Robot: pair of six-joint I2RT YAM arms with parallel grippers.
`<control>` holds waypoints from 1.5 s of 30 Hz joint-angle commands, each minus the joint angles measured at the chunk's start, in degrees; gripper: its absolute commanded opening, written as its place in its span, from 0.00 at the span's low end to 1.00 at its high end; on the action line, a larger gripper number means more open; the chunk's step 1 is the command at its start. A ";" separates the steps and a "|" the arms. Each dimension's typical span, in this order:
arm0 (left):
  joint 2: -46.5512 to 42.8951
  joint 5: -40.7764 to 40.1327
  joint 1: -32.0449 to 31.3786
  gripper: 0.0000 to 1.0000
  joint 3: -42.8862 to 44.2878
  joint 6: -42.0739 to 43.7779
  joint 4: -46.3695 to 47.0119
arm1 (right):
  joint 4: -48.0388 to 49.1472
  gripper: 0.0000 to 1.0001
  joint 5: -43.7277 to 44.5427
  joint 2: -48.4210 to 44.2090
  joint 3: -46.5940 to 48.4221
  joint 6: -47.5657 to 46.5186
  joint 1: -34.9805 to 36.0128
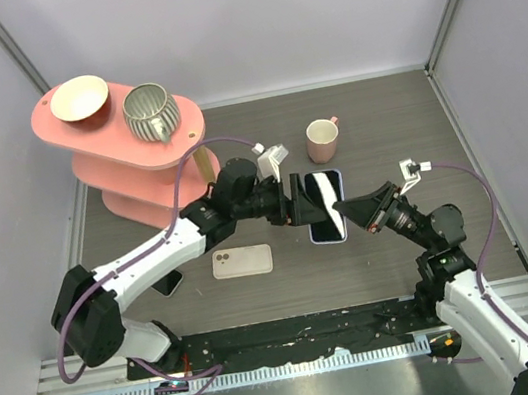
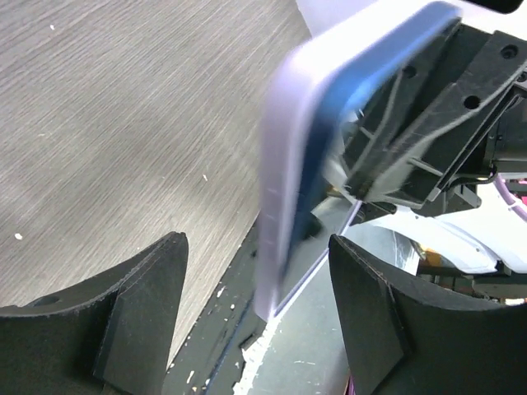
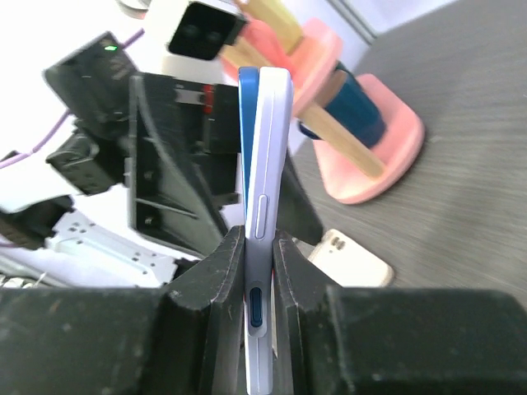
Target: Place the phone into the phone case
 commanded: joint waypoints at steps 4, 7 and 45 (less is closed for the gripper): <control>-2.98 5.36 0.81 0.68 -1.51 -3.81 12.67 | 25.75 0.01 -5.28 1.97 -0.52 10.50 -0.16; -2.72 8.08 0.90 0.60 -3.35 -7.24 20.38 | 28.41 0.01 -8.36 4.26 -0.08 11.91 -0.16; -4.30 19.69 0.90 0.00 -7.75 -9.71 23.94 | 25.78 0.01 -8.63 17.80 13.99 15.25 -0.25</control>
